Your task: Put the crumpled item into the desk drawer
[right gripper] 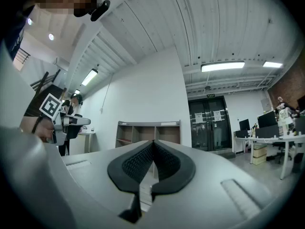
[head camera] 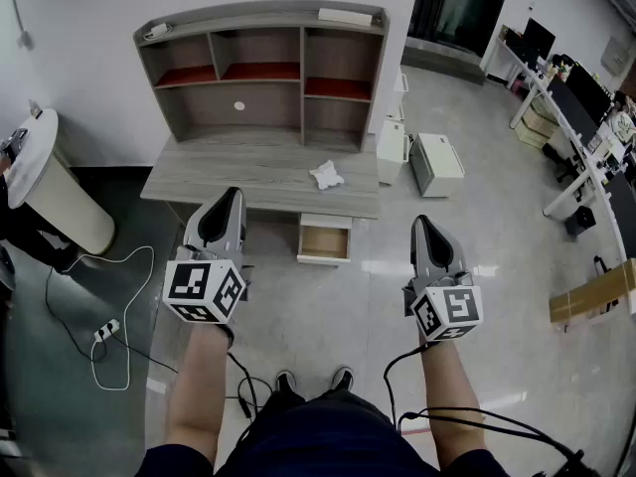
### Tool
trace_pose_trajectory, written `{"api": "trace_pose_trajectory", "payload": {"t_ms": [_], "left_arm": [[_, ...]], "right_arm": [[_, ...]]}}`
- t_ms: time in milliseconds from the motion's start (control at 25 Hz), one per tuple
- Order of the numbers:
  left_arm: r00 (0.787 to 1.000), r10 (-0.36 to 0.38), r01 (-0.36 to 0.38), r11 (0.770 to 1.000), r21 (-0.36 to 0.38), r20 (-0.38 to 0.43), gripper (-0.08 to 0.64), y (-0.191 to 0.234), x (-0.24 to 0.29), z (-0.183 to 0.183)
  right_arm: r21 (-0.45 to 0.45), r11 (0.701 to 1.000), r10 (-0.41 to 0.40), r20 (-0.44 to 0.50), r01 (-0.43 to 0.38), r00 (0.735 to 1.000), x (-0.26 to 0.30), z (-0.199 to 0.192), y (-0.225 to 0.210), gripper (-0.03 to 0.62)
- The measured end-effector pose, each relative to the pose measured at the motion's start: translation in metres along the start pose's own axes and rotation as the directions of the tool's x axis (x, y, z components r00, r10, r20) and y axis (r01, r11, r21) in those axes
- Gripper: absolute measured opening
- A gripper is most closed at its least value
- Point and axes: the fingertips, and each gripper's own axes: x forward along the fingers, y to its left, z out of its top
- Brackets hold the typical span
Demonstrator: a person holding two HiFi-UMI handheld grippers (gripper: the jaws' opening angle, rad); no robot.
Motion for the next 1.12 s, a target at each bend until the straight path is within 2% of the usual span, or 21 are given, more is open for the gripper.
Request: {"api": "trace_pose_trajectory", "payload": {"t_ms": [240, 560, 760, 1120], "left_arm": [[1.0, 0.014, -0.014, 1.0, 0.0, 0.008, 0.012, -0.02, -0.001, 0.002], [0.998, 0.056, -0.057, 0.998, 0.017, 0.014, 0.012, -0.047, 0.004, 0.003], [0.998, 0.068, -0.067, 0.997, 0.032, -0.015, 0.014, -0.063, 0.007, -0.011], [0.996, 0.073, -0.073, 0.997, 0.018, -0.041, 0.012, -0.053, 0.047, -0.029]], "right_arm": [[0.004, 1.0, 0.017, 0.009, -0.017, 1.0, -0.009, 0.002, -0.014, 0.005], [0.023, 0.997, 0.078, 0.03, -0.078, 0.997, -0.016, 0.0, -0.035, 0.006], [0.028, 0.995, 0.101, 0.008, -0.101, 0.995, -0.01, -0.011, -0.048, 0.006], [0.049, 0.994, 0.103, -0.044, -0.101, 0.994, 0.021, -0.037, -0.066, 0.006]]}}
